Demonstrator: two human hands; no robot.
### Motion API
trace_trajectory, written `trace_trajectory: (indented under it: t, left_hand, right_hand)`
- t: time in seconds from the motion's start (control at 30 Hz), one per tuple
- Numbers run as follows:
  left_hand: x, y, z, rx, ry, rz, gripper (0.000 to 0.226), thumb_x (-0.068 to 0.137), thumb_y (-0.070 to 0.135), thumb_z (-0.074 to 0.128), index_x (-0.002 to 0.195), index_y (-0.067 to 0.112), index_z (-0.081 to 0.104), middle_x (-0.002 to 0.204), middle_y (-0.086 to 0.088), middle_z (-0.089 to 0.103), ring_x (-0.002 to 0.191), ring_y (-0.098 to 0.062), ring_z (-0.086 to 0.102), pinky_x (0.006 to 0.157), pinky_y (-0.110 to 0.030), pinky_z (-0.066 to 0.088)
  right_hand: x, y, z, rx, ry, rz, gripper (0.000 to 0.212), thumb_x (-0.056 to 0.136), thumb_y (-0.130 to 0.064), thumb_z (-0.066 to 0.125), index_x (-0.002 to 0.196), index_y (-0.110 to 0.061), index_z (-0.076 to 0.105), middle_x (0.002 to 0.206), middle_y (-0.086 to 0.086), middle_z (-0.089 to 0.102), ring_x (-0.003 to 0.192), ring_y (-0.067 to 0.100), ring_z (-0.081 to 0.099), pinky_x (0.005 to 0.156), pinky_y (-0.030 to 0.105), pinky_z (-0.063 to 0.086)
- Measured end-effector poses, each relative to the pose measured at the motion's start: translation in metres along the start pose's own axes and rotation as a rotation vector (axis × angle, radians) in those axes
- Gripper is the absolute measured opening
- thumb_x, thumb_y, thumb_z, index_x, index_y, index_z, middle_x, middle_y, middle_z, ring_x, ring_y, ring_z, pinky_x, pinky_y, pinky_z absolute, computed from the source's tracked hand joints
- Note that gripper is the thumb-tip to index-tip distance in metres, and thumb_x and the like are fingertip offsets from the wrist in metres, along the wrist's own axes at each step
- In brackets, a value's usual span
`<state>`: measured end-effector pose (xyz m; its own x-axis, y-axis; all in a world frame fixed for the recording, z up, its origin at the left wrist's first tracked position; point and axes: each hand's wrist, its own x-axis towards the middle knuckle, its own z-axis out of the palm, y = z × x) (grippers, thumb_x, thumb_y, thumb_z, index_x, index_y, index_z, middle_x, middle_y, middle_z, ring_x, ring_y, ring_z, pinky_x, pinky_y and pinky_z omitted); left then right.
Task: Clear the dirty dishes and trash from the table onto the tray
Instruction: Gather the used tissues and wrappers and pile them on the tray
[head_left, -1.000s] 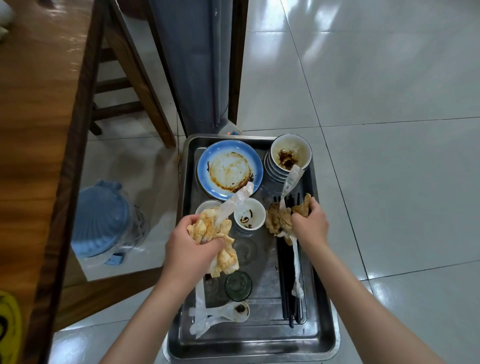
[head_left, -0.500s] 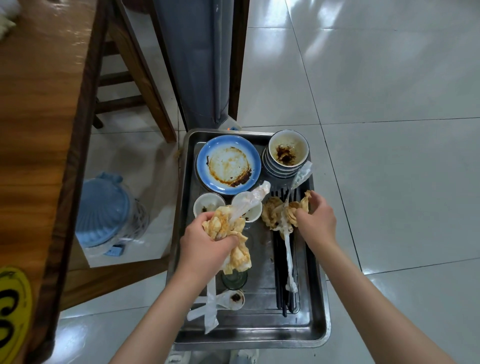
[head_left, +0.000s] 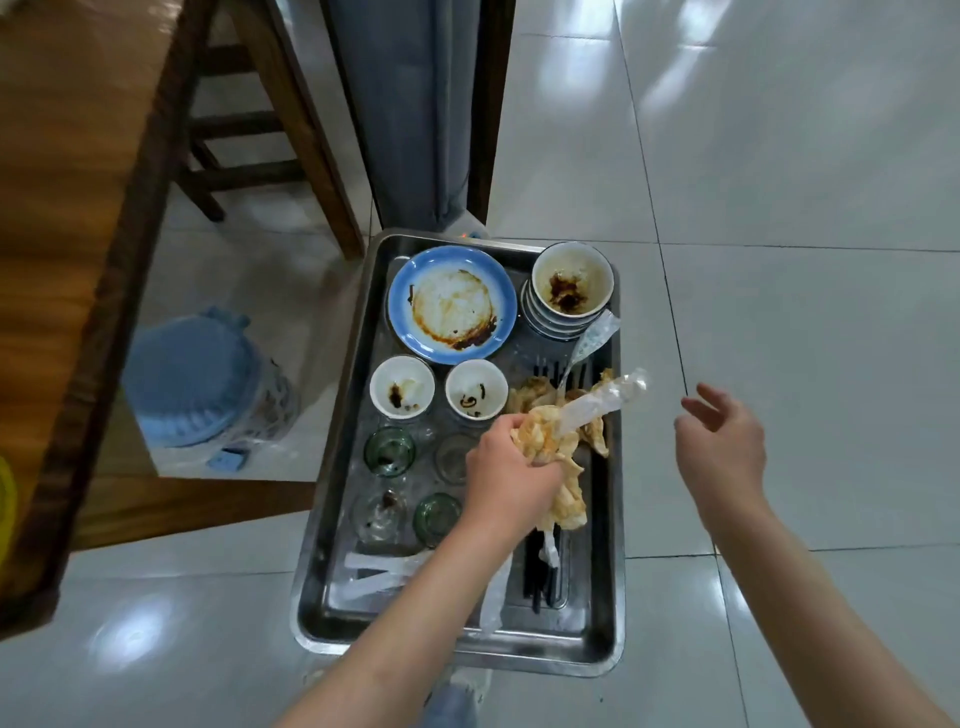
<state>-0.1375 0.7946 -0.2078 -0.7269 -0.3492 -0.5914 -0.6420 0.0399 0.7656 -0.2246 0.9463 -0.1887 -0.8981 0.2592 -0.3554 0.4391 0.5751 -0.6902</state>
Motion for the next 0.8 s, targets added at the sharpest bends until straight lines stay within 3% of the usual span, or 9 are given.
trace_trajectory:
  t: [0.13,0.2,0.3,0.47,0.6,0.8]
  left_hand:
    - [0.011,-0.011,0.022,0.041,0.011,-0.038,0.038,0.071,0.026,0.074,0.102,0.033,0.052,0.085,0.016,0.056,0.072,0.005,0.052,0.052,-0.009,0.038]
    - [0.017,-0.018,0.028,0.068,0.027,-0.055,0.039,0.073,0.024,0.072,0.107,0.029,0.052,0.084,0.017,0.053,0.072,0.004,0.049,0.058,-0.012,0.04]
    - [0.025,-0.026,0.034,0.093,0.024,-0.072,0.04,0.076,0.021,0.07,0.111,0.025,0.051,0.083,0.017,0.051,0.07,0.006,0.046,0.051,-0.006,0.032]
    - [0.031,-0.031,0.039,0.077,0.054,-0.106,0.048,0.078,0.021,0.069,0.121,0.021,0.047,0.091,0.012,0.05,0.078,-0.003,0.047,0.055,-0.011,0.033]
    - [0.032,-0.033,0.04,0.101,0.046,-0.133,0.061,0.081,0.023,0.068,0.132,0.018,0.037,0.12,-0.001,0.054,0.104,-0.017,0.051,0.081,-0.026,0.042]
    - [0.03,-0.034,0.04,0.201,-0.017,-0.144,0.088,0.081,0.031,0.068,0.146,0.02,0.01,0.145,-0.01,0.03,0.133,-0.027,0.03,0.105,-0.038,0.03]
  right_hand:
    - [0.005,0.004,-0.004,0.007,-0.038,-0.017,0.046,0.087,-0.003,0.048,0.13,-0.018,0.051,0.116,-0.001,0.062,0.102,0.02,0.059,0.088,0.039,0.048]
    - [0.007,0.004,-0.004,0.004,-0.058,-0.03,0.046,0.087,-0.003,0.048,0.13,-0.018,0.051,0.114,-0.002,0.062,0.1,0.021,0.06,0.081,0.035,0.047]
    - [0.009,0.002,-0.005,0.006,-0.074,-0.044,0.047,0.086,-0.003,0.048,0.131,-0.019,0.05,0.109,-0.005,0.06,0.099,0.019,0.06,0.075,0.029,0.045]
    - [0.009,-0.002,-0.005,0.029,-0.096,-0.055,0.046,0.087,-0.002,0.048,0.131,-0.018,0.05,0.109,-0.004,0.059,0.099,0.017,0.059,0.062,0.017,0.041]
    - [0.008,-0.005,-0.004,0.041,-0.11,-0.062,0.046,0.088,-0.001,0.048,0.132,-0.016,0.049,0.115,0.0,0.06,0.1,0.019,0.058,0.062,0.018,0.041]
    - [0.002,-0.009,-0.005,0.028,-0.116,-0.078,0.047,0.088,0.0,0.049,0.133,-0.015,0.048,0.12,0.003,0.06,0.106,0.02,0.058,0.079,0.028,0.045]
